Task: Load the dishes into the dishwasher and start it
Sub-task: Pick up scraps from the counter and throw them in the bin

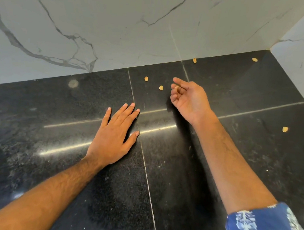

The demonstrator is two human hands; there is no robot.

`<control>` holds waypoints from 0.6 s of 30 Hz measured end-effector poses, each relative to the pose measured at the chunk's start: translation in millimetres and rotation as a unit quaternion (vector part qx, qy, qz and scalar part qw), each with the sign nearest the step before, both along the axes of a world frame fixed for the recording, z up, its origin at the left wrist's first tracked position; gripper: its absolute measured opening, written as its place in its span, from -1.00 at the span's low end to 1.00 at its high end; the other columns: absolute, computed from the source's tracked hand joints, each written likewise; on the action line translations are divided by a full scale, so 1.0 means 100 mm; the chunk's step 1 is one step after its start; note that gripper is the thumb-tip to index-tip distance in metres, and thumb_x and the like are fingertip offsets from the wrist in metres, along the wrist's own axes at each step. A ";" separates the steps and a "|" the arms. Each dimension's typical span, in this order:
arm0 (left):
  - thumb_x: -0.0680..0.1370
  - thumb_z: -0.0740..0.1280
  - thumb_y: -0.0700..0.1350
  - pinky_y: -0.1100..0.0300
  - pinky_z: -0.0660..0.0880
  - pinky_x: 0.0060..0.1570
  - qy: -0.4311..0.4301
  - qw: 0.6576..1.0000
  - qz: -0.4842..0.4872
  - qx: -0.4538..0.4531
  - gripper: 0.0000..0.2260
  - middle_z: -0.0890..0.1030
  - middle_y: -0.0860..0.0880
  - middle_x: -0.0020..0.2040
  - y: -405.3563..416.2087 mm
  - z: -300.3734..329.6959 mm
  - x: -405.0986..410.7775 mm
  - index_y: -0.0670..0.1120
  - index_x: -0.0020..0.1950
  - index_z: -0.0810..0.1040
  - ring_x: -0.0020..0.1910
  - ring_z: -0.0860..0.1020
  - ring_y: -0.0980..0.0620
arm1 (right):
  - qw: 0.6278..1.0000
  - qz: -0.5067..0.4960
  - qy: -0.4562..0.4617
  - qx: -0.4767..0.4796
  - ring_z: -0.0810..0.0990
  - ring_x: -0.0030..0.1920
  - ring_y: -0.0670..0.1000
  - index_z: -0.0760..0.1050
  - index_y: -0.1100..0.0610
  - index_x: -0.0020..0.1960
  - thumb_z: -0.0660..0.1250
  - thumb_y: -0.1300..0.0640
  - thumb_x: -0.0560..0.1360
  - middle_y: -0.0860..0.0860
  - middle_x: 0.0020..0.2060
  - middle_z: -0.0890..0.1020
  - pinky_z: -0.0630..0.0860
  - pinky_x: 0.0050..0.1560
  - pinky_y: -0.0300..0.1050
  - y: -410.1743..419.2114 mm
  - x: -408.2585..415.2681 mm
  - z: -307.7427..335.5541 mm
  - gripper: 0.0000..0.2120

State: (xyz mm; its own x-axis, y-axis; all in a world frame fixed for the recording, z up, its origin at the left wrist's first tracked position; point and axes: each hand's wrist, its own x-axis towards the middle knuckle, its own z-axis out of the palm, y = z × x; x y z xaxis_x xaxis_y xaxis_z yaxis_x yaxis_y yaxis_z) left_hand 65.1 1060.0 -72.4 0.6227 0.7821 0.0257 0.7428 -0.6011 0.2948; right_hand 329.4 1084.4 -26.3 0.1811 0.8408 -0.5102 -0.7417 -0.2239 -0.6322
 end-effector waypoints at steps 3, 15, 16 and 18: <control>0.66 0.03 0.20 -0.16 -0.10 0.59 0.003 1.000 0.001 -0.001 -0.42 0.03 0.09 0.65 0.00 0.01 0.00 0.04 0.65 0.06 0.62 -0.08 0.13 | 0.954 0.087 -0.279 -0.061 0.32 -0.43 -0.12 0.57 0.22 0.13 0.15 0.21 0.58 -0.05 -0.37 0.42 0.29 -0.37 -0.22 0.22 -0.08 0.02 -0.75; 0.67 0.05 0.18 -0.16 -0.08 0.58 0.007 1.000 0.002 0.001 -0.43 0.03 0.08 0.65 -0.01 0.01 0.01 0.03 0.65 0.06 0.62 -0.09 0.13 | 0.677 0.140 -0.721 -0.043 0.59 -0.12 -0.04 0.56 0.03 -0.05 0.54 -0.03 0.40 -0.13 -0.16 0.59 0.53 -0.06 -0.04 0.34 -0.18 -0.11 -0.76; 0.67 0.05 0.18 -0.16 -0.08 0.58 0.008 1.000 0.002 0.002 -0.43 0.03 0.08 0.65 -0.01 0.01 0.01 0.03 0.65 0.06 0.62 -0.09 0.13 | 0.674 0.142 -0.723 -0.047 0.59 -0.09 -0.03 0.56 0.03 -0.04 0.54 -0.03 0.41 -0.11 -0.12 0.61 0.52 -0.05 -0.05 0.35 -0.19 -0.11 -0.76; 0.67 0.05 0.18 -0.16 -0.07 0.58 0.009 1.000 0.004 0.002 -0.43 0.03 0.08 0.65 -0.01 0.01 0.01 0.03 0.65 0.06 0.62 -0.09 0.13 | 0.669 0.153 -0.725 -0.051 0.60 -0.05 0.00 0.57 0.04 -0.04 0.52 0.00 0.43 -0.08 -0.05 0.64 0.52 -0.02 -0.04 0.37 -0.22 -0.09 -0.80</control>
